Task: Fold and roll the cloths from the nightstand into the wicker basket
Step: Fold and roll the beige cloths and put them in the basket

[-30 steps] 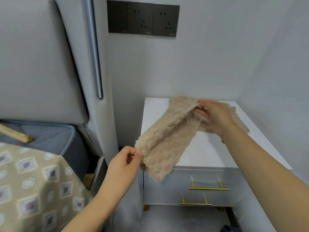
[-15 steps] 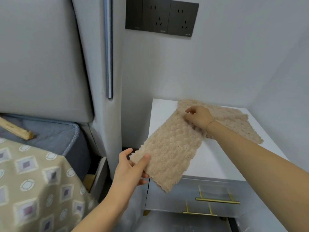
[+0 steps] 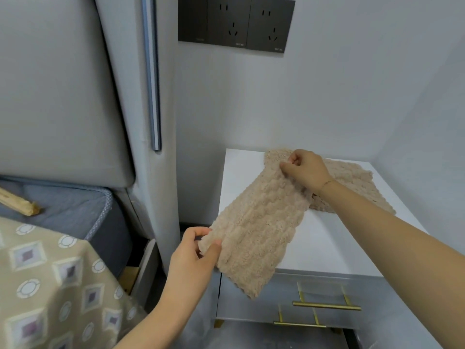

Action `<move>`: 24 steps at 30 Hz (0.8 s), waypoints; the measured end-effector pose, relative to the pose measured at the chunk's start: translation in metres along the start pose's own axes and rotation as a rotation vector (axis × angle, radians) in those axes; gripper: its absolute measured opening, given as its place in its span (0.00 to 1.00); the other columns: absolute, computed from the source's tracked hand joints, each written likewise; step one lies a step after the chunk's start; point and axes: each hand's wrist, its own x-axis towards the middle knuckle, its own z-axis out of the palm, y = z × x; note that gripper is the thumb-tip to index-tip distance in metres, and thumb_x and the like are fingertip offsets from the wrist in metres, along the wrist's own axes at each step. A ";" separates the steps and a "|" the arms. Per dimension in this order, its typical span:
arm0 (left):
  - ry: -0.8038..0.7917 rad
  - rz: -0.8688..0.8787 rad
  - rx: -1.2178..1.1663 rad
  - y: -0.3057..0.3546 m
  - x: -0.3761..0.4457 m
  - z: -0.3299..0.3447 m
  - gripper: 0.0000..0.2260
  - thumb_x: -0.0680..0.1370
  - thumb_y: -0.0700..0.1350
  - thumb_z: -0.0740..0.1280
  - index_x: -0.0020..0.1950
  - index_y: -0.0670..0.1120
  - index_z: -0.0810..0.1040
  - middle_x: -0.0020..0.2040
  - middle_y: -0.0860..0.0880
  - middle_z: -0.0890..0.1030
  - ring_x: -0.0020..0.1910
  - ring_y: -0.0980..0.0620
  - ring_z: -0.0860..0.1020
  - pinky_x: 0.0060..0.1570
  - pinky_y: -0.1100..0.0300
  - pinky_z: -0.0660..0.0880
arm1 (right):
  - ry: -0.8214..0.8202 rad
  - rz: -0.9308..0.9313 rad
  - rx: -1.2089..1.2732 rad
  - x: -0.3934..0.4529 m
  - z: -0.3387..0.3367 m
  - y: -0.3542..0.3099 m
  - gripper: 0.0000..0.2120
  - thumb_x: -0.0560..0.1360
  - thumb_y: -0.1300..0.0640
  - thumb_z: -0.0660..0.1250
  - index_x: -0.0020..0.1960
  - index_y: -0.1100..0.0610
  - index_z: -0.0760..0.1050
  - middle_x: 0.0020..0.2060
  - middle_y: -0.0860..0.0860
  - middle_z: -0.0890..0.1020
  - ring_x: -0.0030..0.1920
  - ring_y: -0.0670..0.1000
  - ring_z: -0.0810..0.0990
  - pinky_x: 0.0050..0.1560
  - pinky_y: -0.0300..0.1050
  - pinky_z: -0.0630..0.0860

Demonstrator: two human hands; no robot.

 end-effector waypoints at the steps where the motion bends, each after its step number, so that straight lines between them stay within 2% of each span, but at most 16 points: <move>1: 0.017 0.007 0.039 -0.001 0.003 -0.001 0.05 0.78 0.47 0.67 0.51 0.56 0.73 0.41 0.52 0.81 0.30 0.58 0.75 0.26 0.71 0.67 | -0.050 0.041 -0.032 0.002 0.005 0.003 0.06 0.74 0.56 0.68 0.42 0.56 0.72 0.36 0.52 0.79 0.36 0.51 0.75 0.39 0.46 0.74; 4: 0.049 -0.006 0.056 -0.003 0.010 -0.003 0.04 0.78 0.46 0.67 0.50 0.55 0.74 0.43 0.53 0.82 0.40 0.57 0.80 0.33 0.70 0.70 | -0.114 0.126 -0.027 0.003 0.015 0.010 0.04 0.73 0.57 0.67 0.45 0.55 0.73 0.42 0.54 0.82 0.39 0.54 0.79 0.45 0.51 0.78; 6: 0.055 -0.028 0.026 -0.005 0.013 -0.003 0.05 0.78 0.45 0.66 0.49 0.55 0.74 0.43 0.53 0.82 0.42 0.56 0.80 0.36 0.67 0.72 | -0.109 0.153 0.063 0.003 0.014 0.010 0.07 0.73 0.53 0.69 0.47 0.55 0.75 0.41 0.52 0.82 0.41 0.53 0.81 0.46 0.50 0.79; 9: 0.039 -0.096 -0.072 -0.004 0.016 -0.004 0.03 0.77 0.43 0.67 0.48 0.51 0.75 0.44 0.48 0.82 0.43 0.50 0.80 0.38 0.61 0.73 | -0.160 0.171 0.127 0.005 0.010 0.007 0.14 0.72 0.46 0.72 0.46 0.56 0.77 0.37 0.50 0.82 0.38 0.50 0.80 0.40 0.44 0.77; 12: 0.025 -0.128 -0.174 0.001 0.016 -0.006 0.04 0.77 0.46 0.69 0.48 0.47 0.77 0.45 0.44 0.83 0.44 0.45 0.81 0.43 0.54 0.77 | -0.129 0.090 0.152 0.009 0.009 0.004 0.11 0.72 0.51 0.73 0.46 0.58 0.77 0.35 0.49 0.77 0.37 0.50 0.76 0.37 0.40 0.74; 16: 0.081 -0.077 -0.126 0.003 0.017 -0.010 0.02 0.78 0.45 0.68 0.47 0.47 0.77 0.44 0.46 0.83 0.46 0.45 0.81 0.43 0.55 0.78 | -0.003 -0.011 0.255 0.015 0.007 0.001 0.08 0.74 0.58 0.72 0.50 0.58 0.76 0.34 0.50 0.76 0.35 0.50 0.75 0.36 0.39 0.73; 19: 0.064 -0.106 -0.060 0.000 0.020 -0.009 0.03 0.78 0.45 0.67 0.51 0.49 0.75 0.47 0.46 0.81 0.47 0.48 0.80 0.49 0.52 0.79 | -0.088 0.050 0.118 0.014 0.015 0.006 0.13 0.74 0.58 0.71 0.57 0.56 0.75 0.40 0.50 0.76 0.40 0.51 0.76 0.42 0.43 0.75; 21: -0.009 -0.186 -0.069 -0.001 0.022 -0.007 0.07 0.79 0.46 0.66 0.56 0.49 0.72 0.49 0.47 0.80 0.48 0.51 0.79 0.50 0.56 0.76 | -0.142 0.069 -0.032 0.011 0.020 0.010 0.18 0.74 0.55 0.70 0.63 0.56 0.73 0.48 0.51 0.76 0.47 0.52 0.77 0.50 0.46 0.75; 23: -0.103 -0.278 -0.113 -0.003 0.024 -0.006 0.11 0.80 0.50 0.64 0.61 0.50 0.69 0.52 0.49 0.79 0.51 0.53 0.78 0.57 0.56 0.74 | -0.011 0.011 -0.133 0.001 0.019 0.009 0.18 0.76 0.53 0.66 0.65 0.56 0.72 0.56 0.52 0.76 0.54 0.53 0.77 0.56 0.50 0.74; 24: -0.153 -0.324 -0.141 -0.004 0.025 -0.006 0.11 0.81 0.52 0.62 0.61 0.49 0.71 0.53 0.50 0.79 0.53 0.52 0.78 0.60 0.53 0.74 | 0.084 -0.026 -0.162 -0.007 0.015 0.009 0.16 0.78 0.53 0.64 0.64 0.57 0.73 0.58 0.52 0.76 0.56 0.54 0.76 0.57 0.51 0.74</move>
